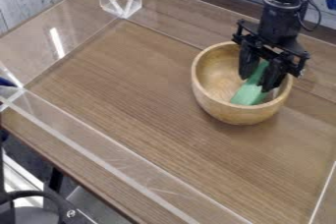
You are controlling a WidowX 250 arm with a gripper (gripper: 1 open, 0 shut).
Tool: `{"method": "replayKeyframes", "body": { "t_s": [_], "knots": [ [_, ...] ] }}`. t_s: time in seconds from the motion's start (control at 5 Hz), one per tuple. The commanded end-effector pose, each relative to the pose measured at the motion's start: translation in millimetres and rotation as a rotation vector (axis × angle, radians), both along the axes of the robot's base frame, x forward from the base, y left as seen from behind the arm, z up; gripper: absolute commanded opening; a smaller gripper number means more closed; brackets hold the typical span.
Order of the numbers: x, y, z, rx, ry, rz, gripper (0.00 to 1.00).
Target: Remove the green block from inside the brown bowl and put it on the table
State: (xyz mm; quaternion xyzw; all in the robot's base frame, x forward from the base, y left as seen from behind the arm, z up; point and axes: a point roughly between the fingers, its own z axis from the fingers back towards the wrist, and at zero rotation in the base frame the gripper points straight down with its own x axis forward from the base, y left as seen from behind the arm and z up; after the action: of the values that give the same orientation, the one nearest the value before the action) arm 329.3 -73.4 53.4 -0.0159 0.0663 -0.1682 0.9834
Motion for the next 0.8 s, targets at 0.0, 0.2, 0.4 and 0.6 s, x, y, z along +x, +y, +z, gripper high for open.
{"method": "replayKeyframes", "body": {
  "t_s": [0.0,0.2,0.4,0.6],
  "knots": [
    [4.7,-10.6,-11.0,-0.004,-0.004,-0.036,0.0],
    [5.0,-11.5,-18.6,-0.001,0.007,-0.041,0.0],
    [4.4,-11.7,-24.5,0.0,0.016,-0.043,0.0],
    [3.7,-11.7,-30.1,0.001,0.025,-0.045,0.0]
  ]
}}
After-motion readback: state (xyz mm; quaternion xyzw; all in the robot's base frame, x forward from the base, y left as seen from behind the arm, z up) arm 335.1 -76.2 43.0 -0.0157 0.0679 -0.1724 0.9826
